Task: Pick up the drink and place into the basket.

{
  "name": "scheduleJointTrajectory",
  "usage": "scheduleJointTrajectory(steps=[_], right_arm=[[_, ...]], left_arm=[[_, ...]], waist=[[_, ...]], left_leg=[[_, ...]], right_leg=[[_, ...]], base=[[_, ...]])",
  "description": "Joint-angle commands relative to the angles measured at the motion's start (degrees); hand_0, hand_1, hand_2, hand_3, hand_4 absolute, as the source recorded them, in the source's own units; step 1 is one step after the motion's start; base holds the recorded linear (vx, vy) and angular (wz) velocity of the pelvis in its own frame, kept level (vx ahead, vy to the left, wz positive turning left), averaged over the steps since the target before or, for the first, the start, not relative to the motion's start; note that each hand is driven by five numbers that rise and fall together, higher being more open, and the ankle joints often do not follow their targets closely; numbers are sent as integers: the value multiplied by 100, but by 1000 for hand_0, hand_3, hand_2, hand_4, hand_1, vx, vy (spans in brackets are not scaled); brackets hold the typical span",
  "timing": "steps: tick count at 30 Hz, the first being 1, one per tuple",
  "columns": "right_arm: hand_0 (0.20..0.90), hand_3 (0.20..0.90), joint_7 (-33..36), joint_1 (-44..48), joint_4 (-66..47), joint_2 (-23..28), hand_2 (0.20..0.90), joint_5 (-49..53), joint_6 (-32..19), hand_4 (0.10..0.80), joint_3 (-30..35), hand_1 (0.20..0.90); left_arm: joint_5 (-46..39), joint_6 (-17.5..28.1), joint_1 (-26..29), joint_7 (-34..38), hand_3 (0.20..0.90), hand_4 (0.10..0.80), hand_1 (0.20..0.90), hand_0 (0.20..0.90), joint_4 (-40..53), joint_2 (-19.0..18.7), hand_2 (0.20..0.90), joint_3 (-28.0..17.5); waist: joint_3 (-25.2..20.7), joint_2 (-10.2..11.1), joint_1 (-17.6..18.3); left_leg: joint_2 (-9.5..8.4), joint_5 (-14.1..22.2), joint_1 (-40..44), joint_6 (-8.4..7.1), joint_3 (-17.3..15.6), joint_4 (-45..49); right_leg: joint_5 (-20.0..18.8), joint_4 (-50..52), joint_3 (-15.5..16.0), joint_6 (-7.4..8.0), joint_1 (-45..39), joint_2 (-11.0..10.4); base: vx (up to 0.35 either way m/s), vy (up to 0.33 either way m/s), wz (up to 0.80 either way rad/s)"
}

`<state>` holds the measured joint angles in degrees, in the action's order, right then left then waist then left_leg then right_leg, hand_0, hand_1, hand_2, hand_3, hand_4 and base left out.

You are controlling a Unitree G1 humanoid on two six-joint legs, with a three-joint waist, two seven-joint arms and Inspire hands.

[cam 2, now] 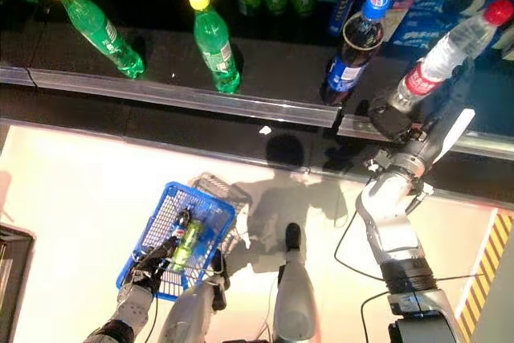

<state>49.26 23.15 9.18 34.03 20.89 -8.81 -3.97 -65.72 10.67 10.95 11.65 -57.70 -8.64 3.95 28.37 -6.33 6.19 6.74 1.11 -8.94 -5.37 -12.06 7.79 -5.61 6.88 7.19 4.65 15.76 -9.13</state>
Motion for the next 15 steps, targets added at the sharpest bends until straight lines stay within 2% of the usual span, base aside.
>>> scheduleJointTrajectory(steps=[1,9,15], right_arm=[[900,900,297,474,-252,416,900,-25,-472,800,373,900],[900,900,295,724,-86,515,900,1,-368,800,428,900],[900,900,607,925,121,529,900,13,-392,800,508,900]], left_arm=[[-325,323,-548,-99,200,100,300,300,170,-193,300,51],[-341,270,-519,-135,200,100,300,300,205,-179,300,96],[-349,220,-528,-153,200,100,300,300,193,-185,300,130]], waist=[[-314,120,-154],[-275,12,-182],[-264,-68,-212]], left_leg=[[80,-95,-466,-86,271,894],[49,-199,-475,-120,262,829],[40,-265,-502,-143,267,834]], right_leg=[[549,575,182,-17,192,-133],[566,535,183,-51,206,-134],[592,559,193,-84,242,-132]], base=[[0,0,0],[0,0,0],[0,0,0]])
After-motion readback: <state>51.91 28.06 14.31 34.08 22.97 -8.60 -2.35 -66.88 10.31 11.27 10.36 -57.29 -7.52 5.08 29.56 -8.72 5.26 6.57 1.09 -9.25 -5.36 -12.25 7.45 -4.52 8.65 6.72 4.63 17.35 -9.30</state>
